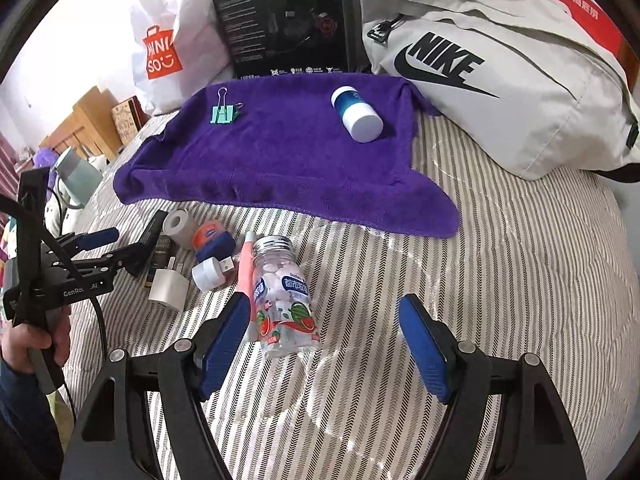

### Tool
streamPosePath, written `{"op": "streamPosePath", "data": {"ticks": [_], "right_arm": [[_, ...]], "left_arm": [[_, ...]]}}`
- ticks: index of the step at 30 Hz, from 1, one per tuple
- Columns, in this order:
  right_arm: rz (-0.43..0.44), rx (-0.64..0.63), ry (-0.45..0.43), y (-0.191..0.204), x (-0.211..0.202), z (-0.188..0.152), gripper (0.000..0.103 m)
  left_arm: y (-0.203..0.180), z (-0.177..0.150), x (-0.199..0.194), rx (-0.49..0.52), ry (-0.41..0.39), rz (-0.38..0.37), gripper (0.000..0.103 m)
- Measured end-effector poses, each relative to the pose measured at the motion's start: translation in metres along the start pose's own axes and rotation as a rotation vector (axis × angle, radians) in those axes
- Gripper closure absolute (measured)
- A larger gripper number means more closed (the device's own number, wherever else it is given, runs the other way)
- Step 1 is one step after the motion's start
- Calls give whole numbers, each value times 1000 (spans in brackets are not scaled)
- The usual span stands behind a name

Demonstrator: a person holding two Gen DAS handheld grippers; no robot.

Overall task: Organize rigid objects
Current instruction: 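Move the left tool to the black box while the right tool approaches the candy jar, then grasp the black box with the left tool while the right tool grasps the candy jar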

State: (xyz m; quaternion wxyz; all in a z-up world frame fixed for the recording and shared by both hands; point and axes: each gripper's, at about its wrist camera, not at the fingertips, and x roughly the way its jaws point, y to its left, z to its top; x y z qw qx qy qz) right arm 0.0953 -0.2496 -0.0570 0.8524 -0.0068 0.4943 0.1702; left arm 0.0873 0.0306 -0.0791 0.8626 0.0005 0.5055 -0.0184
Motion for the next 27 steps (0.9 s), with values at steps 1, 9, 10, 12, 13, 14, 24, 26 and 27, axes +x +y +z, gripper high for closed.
{"op": "streamPosePath", "data": {"ticks": [1, 9, 10, 12, 13, 14, 24, 26, 27], "right_arm": [[5, 0, -2, -1, 0, 0, 27], [7, -7, 17, -5, 11, -4, 27], [10, -4, 18, -6, 12, -5, 27], [17, -5, 21, -5, 15, -5, 27], [16, -13, 25, -4, 17, -5, 27], [13, -21, 28, -3, 18, -5, 27], [10, -131, 53, 20, 40, -6, 31], [13, -124, 54, 18, 42, -4, 31], [15, -117, 53, 16, 43, -2, 31]], "left_arm": [[-5, 0, 3, 15, 4, 1, 31], [-9, 0, 7, 33, -40, 1, 49], [-9, 1, 7, 40, -42, -8, 55], [-12, 1, 6, 57, -46, -18, 64], [-14, 1, 5, 65, -48, -19, 69], [-15, 0, 4, 71, -50, -28, 74], [-18, 0, 4, 72, -53, -36, 80], [-19, 1, 4, 70, -54, -32, 80], [-19, 0, 4, 72, -54, -29, 80]]}}
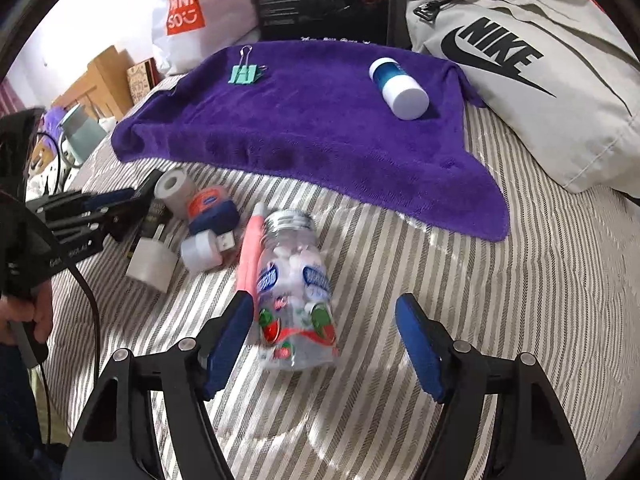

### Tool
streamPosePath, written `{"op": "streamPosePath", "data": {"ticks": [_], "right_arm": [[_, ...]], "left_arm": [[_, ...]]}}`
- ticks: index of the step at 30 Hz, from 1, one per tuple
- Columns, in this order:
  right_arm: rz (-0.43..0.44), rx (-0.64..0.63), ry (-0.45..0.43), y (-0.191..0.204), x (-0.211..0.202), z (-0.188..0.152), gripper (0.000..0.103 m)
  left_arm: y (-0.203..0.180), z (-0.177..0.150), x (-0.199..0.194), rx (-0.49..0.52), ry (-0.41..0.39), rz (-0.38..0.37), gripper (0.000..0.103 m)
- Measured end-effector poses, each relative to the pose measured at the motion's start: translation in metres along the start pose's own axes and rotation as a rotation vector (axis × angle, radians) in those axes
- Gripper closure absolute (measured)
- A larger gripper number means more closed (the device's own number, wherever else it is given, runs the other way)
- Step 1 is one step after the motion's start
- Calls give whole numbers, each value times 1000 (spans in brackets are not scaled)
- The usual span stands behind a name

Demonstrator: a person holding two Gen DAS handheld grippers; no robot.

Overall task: Organize rigid objects
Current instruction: 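Grasp the black box with the left tool while the right tool grasps the candy jar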

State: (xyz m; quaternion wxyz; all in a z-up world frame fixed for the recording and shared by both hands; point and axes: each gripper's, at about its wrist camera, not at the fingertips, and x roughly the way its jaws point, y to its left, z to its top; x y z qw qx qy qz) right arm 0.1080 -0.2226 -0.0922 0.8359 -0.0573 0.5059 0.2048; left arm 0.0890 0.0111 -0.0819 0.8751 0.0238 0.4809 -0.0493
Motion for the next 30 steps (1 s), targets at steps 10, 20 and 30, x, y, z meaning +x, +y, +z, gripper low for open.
{"op": "streamPosePath", "data": {"ticks": [10, 20, 30], "right_arm": [[-48, -69, 20, 8, 9, 3, 45], [-21, -86, -12, 7, 7, 3, 62], [-51, -65, -8, -3, 2, -7, 61]], "left_arm": [[0, 0, 0, -4, 3, 3, 80], [5, -4, -4, -11, 13, 6, 82], [4, -5, -4, -6, -7, 10, 82]]}}
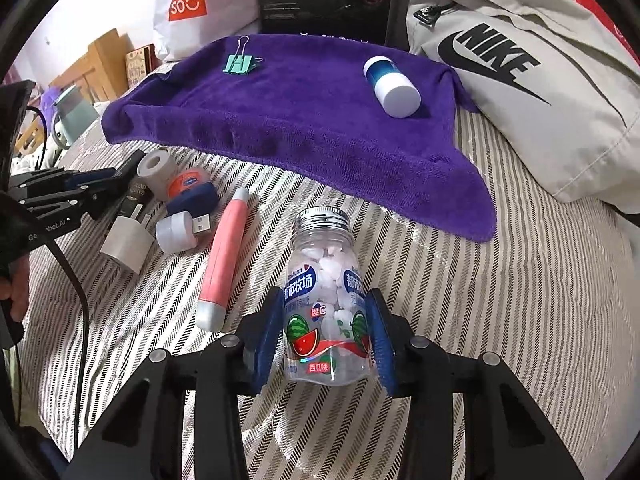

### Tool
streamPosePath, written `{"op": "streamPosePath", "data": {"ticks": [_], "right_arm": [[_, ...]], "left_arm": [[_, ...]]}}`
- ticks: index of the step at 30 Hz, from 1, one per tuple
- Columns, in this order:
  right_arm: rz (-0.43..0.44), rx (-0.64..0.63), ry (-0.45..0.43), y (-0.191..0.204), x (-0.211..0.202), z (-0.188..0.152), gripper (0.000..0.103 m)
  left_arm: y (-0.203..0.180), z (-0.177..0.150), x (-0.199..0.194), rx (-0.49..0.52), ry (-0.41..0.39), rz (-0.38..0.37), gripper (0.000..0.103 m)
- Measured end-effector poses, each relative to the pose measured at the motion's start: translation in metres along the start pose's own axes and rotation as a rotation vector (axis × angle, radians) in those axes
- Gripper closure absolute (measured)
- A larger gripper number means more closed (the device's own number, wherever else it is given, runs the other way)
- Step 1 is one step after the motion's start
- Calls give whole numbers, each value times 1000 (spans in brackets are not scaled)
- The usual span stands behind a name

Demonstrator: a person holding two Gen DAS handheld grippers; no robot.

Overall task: Organize rigid objects
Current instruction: 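Grasp the black box with the left tool while the right tool grasps the candy jar, then place the black box and candy jar on the towel, then open both tools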

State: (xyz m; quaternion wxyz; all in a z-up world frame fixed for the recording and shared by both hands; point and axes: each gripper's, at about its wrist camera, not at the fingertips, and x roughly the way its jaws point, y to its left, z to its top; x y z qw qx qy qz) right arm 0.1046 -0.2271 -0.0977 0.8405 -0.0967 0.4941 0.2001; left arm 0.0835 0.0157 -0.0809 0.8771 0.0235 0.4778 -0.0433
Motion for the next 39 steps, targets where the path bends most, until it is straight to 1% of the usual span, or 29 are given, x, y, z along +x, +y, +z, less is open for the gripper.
{"op": "streamPosePath", "data": {"ticks": [1, 3, 9, 13, 17, 25, 27, 29, 32, 39], "right_arm": [[14, 11, 2, -3, 0, 0, 61], [69, 49, 4, -11, -3, 1, 62], [123, 67, -23, -18, -19, 0, 63], [122, 64, -27, -20, -20, 4, 63], [85, 18, 26, -11, -3, -1, 62], [32, -37, 13, -2, -2, -5, 62], [39, -34, 12, -4, -2, -4, 63], [51, -19, 6, -7, -5, -5, 63], [62, -15, -2, -8, -10, -6, 63], [94, -13, -33, -9, -27, 3, 63]], "left_arm": [[1, 0, -1, -1, 2, -2, 82], [4, 1, -4, -8, 0, 7, 82], [14, 7, -15, -48, -15, -21, 82], [10, 6, -7, -27, 11, -12, 82], [8, 2, 0, -33, 29, -17, 82], [2, 1, 1, 1, 18, 13, 82], [4, 1, -2, -6, 20, 1, 82], [7, 1, -6, -14, 7, 5, 82], [13, 3, -13, -34, -4, -9, 82], [23, 18, -27, -48, -32, -18, 82]]}}
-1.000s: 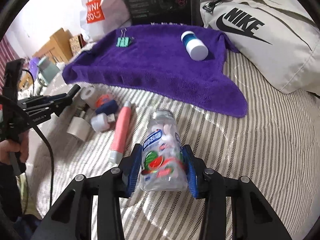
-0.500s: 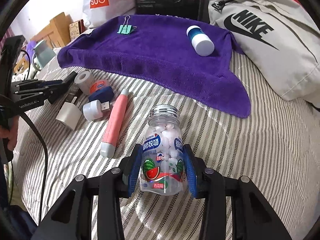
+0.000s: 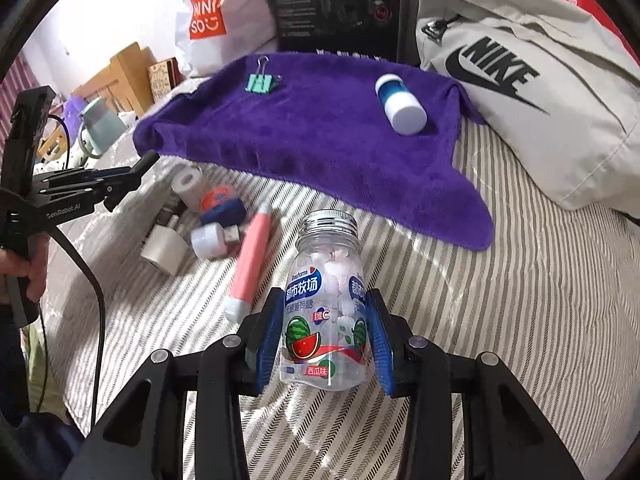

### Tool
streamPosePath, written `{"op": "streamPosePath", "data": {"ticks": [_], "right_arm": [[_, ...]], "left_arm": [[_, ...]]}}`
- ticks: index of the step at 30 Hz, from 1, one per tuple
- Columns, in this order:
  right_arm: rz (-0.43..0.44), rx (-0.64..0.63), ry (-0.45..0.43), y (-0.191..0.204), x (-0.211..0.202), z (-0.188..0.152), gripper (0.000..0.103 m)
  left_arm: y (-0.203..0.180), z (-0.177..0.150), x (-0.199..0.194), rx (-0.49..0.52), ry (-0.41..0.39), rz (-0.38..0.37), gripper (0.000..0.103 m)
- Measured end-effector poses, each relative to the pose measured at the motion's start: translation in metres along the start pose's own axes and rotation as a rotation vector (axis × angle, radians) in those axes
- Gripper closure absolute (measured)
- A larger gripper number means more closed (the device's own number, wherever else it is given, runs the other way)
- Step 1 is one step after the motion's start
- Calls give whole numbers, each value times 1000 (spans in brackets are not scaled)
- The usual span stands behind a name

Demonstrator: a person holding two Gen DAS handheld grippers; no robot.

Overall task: Organize rigid objects
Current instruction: 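Place the black box and candy jar on the towel, then open both tools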

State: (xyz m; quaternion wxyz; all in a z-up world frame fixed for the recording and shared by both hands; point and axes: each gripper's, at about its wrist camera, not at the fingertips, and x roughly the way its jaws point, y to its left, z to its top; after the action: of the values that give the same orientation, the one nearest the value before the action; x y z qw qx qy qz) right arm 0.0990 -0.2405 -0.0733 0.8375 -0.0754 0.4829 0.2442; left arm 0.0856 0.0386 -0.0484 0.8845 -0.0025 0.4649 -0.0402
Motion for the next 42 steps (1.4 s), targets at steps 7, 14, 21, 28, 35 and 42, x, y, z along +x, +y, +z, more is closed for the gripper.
{"op": "streamPosePath", "data": {"ticks": [7, 14, 21, 28, 35, 42], "right_arm": [[6, 0, -36, -5, -9, 31, 63], [14, 0, -59, -12, -8, 62, 63], [5, 8, -50, -24, 9, 86, 62], [6, 0, -31, -32, 28, 111, 63], [-11, -31, 14, -34, 56, 126, 63], [-20, -30, 60, -39, 83, 128, 63]], "left_arm": [[7, 22, -5, -11, -24, -14, 82], [10, 43, -2, -6, -28, -19, 82], [10, 68, 10, 10, -27, -22, 82], [8, 92, 27, 24, -21, -24, 82], [9, 102, 49, 25, 6, -33, 82], [12, 108, 71, 17, 33, -39, 82]]}}
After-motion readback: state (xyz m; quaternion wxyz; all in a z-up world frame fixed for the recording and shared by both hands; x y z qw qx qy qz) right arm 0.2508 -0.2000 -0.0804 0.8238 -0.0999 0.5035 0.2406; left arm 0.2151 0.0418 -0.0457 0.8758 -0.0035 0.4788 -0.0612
